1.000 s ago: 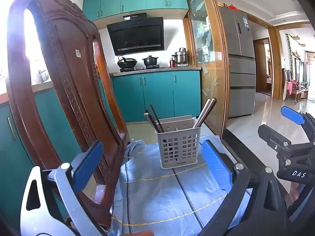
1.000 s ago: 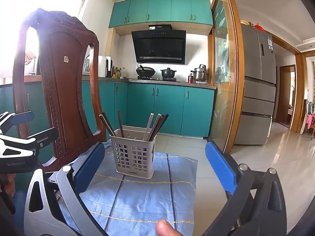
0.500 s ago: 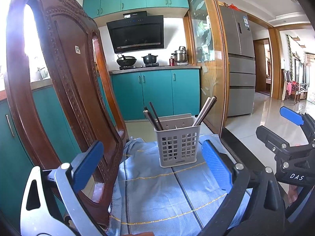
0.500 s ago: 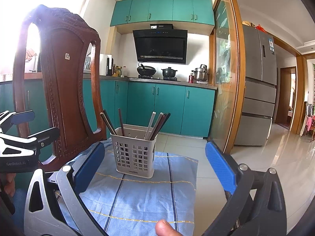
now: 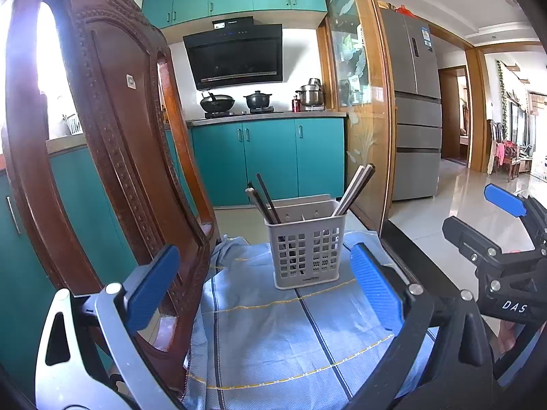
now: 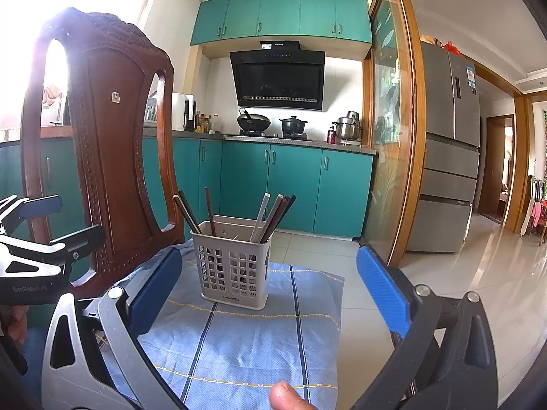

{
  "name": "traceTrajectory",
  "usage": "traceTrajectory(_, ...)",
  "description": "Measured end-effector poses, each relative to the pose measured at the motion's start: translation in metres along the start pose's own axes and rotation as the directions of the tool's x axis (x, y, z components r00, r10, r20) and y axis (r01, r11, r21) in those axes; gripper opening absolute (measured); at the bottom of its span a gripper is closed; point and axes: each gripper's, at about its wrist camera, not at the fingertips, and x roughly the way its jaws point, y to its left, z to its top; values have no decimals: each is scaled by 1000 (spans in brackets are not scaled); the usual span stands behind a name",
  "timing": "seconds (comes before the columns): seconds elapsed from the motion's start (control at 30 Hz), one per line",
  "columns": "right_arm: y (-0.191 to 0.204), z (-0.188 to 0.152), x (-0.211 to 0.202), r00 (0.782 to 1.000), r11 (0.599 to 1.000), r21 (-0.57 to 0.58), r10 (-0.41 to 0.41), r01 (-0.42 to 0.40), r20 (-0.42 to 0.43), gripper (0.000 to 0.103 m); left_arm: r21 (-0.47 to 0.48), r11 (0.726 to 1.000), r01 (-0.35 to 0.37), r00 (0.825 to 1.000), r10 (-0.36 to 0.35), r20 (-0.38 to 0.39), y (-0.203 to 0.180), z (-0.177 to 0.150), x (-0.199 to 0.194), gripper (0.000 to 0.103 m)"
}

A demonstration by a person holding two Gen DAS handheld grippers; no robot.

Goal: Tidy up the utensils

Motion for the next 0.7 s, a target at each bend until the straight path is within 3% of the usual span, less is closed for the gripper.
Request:
traceTrajectory(0.53, -9, -4, 5, 1000, 999, 31, 7, -6, -21, 100, -15, 1000, 6, 1000, -7, -28, 0, -3, 7, 99)
traceTrajectory(0.6, -14, -10, 19, 997, 998, 54, -15, 19, -70, 100, -29, 999, 15, 998, -16, -53, 2, -4, 12, 99)
traceTrajectory(0.67, -18, -22, 55, 974, 994, 46, -83, 94, -210, 100, -40, 999, 8, 996, -11, -88, 3, -7, 18, 99)
traceTrajectory(0.7, -18, -22, 55, 974, 994, 46, -83, 94, -210, 100, -41, 999, -7, 990, 2, -138, 4, -10, 26, 99)
